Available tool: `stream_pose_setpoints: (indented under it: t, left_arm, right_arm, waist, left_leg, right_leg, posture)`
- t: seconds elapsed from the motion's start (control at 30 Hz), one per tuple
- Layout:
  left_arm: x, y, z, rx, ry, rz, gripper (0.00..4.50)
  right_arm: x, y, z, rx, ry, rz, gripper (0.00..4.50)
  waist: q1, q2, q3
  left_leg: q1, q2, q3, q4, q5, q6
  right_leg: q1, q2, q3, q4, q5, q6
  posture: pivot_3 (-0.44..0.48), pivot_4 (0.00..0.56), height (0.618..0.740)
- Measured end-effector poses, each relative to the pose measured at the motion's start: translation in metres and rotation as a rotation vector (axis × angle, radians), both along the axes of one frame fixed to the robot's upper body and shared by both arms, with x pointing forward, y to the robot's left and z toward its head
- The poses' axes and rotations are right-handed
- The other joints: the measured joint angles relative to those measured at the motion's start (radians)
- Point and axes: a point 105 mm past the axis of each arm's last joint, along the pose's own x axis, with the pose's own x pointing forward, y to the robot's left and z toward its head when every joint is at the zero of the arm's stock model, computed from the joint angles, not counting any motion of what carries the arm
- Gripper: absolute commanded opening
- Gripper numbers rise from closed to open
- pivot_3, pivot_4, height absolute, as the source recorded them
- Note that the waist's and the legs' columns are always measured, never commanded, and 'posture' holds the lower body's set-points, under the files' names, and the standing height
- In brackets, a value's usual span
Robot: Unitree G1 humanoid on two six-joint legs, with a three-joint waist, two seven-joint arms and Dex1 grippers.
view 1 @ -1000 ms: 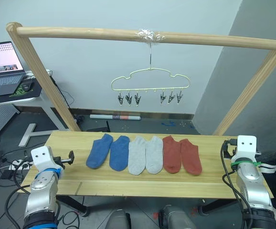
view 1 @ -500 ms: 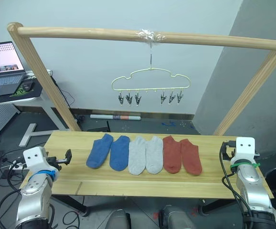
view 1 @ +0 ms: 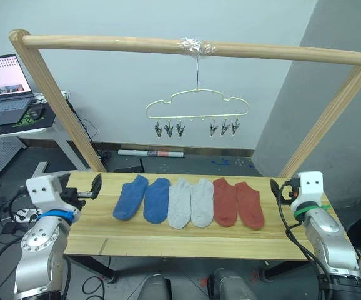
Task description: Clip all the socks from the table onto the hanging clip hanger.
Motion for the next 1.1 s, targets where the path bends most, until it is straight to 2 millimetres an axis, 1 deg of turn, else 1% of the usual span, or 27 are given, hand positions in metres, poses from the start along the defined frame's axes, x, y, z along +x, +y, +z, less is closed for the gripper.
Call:
stream_pose_setpoints:
  t: [0.03, 0.1, 0.2, 0.3, 0.37, 0.43, 0.47, 0.53, 0.6, 0.67, 0.7, 0.77, 0.83, 0.9, 0.93, 1.0, 1.1]
  left_arm:
    - [0.001, -0.003, 0.002, 0.001, -0.004, -0.010, 4.46]
    - [0.007, -0.016, 0.008, -0.002, -0.016, -0.050, 4.46]
    - [0.020, -0.042, 0.022, -0.010, -0.058, -0.125, 4.46]
    - [0.029, -0.060, 0.033, -0.039, -0.095, -0.157, 4.46]
    - [0.032, -0.067, 0.034, -0.045, -0.103, -0.176, 4.46]
    - [0.033, -0.071, 0.034, -0.048, -0.104, -0.183, 4.46]
    - [0.036, -0.075, 0.036, -0.056, -0.109, -0.187, 4.46]
    - [0.045, -0.083, 0.037, -0.070, -0.115, -0.196, 4.46]
    - [0.052, -0.097, 0.038, -0.073, -0.120, -0.228, 4.46]
    - [0.056, -0.101, 0.037, -0.078, -0.120, -0.227, 4.46]
    - [0.060, -0.104, 0.035, -0.087, -0.120, -0.223, 4.28]
    - [0.063, -0.110, 0.032, -0.092, -0.122, -0.230, 3.89]
    - [0.064, -0.112, 0.031, -0.086, -0.132, -0.234, 3.30]
    - [0.067, -0.112, 0.031, -0.090, -0.135, -0.223, 2.66]
    - [0.069, -0.112, 0.029, -0.099, -0.129, -0.214, 2.41]
    - [0.073, -0.114, 0.027, -0.114, -0.122, -0.203, 2.41]
    - [0.080, -0.118, 0.029, -0.125, -0.130, -0.200, 2.41]
  right_arm:
    - [0.001, 0.002, 0.003, -0.005, -0.006, 0.017, 4.50]
    - [0.005, 0.009, 0.011, -0.023, -0.020, 0.079, 4.50]
    - [0.012, 0.029, 0.025, -0.029, -0.048, 0.213, 4.50]
    - [0.014, 0.050, 0.035, -0.028, -0.070, 0.339, 4.50]
    - [0.014, 0.058, 0.038, -0.013, -0.072, 0.399, 4.50]
    - [0.013, 0.062, 0.040, -0.012, -0.070, 0.433, 4.50]
    - [0.012, 0.065, 0.041, -0.018, -0.067, 0.461, 4.50]
    - [0.013, 0.079, 0.052, -0.007, -0.086, 0.532, 4.50]
    - [0.012, 0.097, 0.072, -0.007, -0.135, 0.615, 4.50]
    - [0.010, 0.104, 0.079, 0.001, -0.149, 0.651, 4.50]
    - [0.009, 0.108, 0.082, 0.004, -0.150, 0.667, 4.50]
    - [0.008, 0.114, 0.082, 0.009, -0.137, 0.693, 4.50]
    - [0.007, 0.117, 0.080, 0.021, -0.119, 0.706, 4.50]
    - [0.006, 0.118, 0.080, 0.028, -0.110, 0.714, 4.50]
    - [0.006, 0.119, 0.081, 0.034, -0.108, 0.723, 4.50]
    - [0.006, 0.123, 0.086, 0.030, -0.113, 0.742, 4.50]
    - [0.005, 0.130, 0.096, 0.022, -0.136, 0.775, 4.50]
  waist:
    - [0.000, 0.000, 0.000]
    - [0.000, 0.000, 0.001]
    - [0.000, 0.000, 0.003]
    - [0.000, -0.001, 0.005]
    - [-0.001, 0.000, 0.006]
    - [-0.001, 0.000, 0.006]
    - [-0.001, 0.000, 0.010]
    - [-0.001, 0.003, 0.019]
    - [-0.002, 0.003, 0.025]
    - [-0.003, 0.002, 0.026]
    - [-0.003, 0.002, 0.028]
    - [-0.003, 0.001, 0.030]
    - [-0.003, 0.001, 0.031]
    - [-0.003, 0.001, 0.037]
    - [-0.003, 0.002, 0.040]
    - [-0.004, 0.001, 0.045]
    - [-0.004, 0.000, 0.056]
  left_leg:
    - [0.000, 0.000, 0.000, 0.000, 0.000, 0.000]
    - [0.000, 0.000, 0.000, 0.000, 0.000, 0.000]
    - [0.000, -0.001, 0.000, 0.000, 0.000, 0.000]
    - [0.000, -0.001, 0.000, 0.000, 0.000, 0.000]
    - [-0.001, -0.001, 0.000, 0.000, 0.000, 0.000]
    - [-0.001, -0.001, -0.001, -0.001, 0.000, 0.000]
    - [-0.001, -0.001, -0.001, -0.001, 0.000, 0.000]
    - [-0.001, -0.001, -0.002, 0.000, 0.000, 0.000]
    - [-0.001, -0.001, -0.003, 0.001, 0.000, 0.000]
    - [-0.001, -0.001, -0.003, 0.001, 0.000, 0.000]
    - [-0.002, -0.001, -0.003, 0.000, 0.000, 0.000]
    - [-0.003, -0.001, -0.004, 0.000, 0.000, 0.000]
    - [-0.003, -0.001, -0.004, 0.000, 0.000, 0.000]
    - [-0.003, -0.001, -0.004, -0.001, 0.000, 0.000]
    - [-0.003, -0.001, -0.004, 0.000, 0.000, 0.000]
    - [-0.003, -0.001, -0.004, 0.000, 0.000, 0.000]
    - [-0.003, -0.001, -0.005, 0.001, 0.000, 0.000]
  right_leg:
    - [0.000, 0.001, 0.000, 0.000, 0.000, 0.000]
    - [0.000, 0.001, 0.000, 0.000, 0.000, 0.000]
    - [0.000, 0.003, 0.001, -0.001, 0.000, 0.000]
    - [0.000, 0.005, 0.001, -0.001, 0.000, 0.000]
    - [0.000, 0.006, 0.001, -0.001, 0.000, 0.000]
    - [0.000, 0.007, 0.001, -0.001, 0.000, 0.000]
    - [0.000, 0.007, 0.000, -0.001, 0.000, 0.000]
    - [0.000, 0.009, 0.001, 0.000, 0.000, -0.001]
    - [0.000, 0.010, 0.001, 0.000, 0.000, -0.001]
    - [0.000, 0.010, 0.001, 0.000, 0.001, 0.000]
    - [0.000, 0.010, 0.001, 0.000, 0.002, 0.003]
    - [0.000, 0.010, 0.001, -0.001, 0.003, 0.004]
    - [0.000, 0.010, 0.001, -0.002, 0.003, 0.004]
    - [0.000, 0.010, 0.001, -0.002, 0.003, 0.004]
    - [0.000, 0.010, 0.000, -0.002, 0.003, 0.004]
    - [0.000, 0.010, 0.000, -0.002, 0.003, 0.004]
    - [0.000, 0.010, 0.000, -0.001, 0.003, 0.004]
  posture:
    - [0.036, 0.124, 0.740]
    - [0.036, 0.124, 0.740]
    - [0.013, 0.139, 0.740]
    - [0.005, 0.143, 0.740]
    - [0.005, 0.143, 0.740]
    - [-0.023, 0.157, 0.740]
    - [-0.023, 0.157, 0.740]
    - [-0.033, 0.163, 0.740]
    - [-0.039, 0.165, 0.740]
    - [-0.044, 0.169, 0.740]
    - [-0.048, 0.172, 0.740]
    - [-0.048, 0.172, 0.740]
    - [-0.058, 0.184, 0.740]
    - [-0.058, 0.184, 0.740]
    - [-0.062, 0.189, 0.740]
    - [-0.069, 0.195, 0.740]
    - [-0.070, 0.198, 0.740]
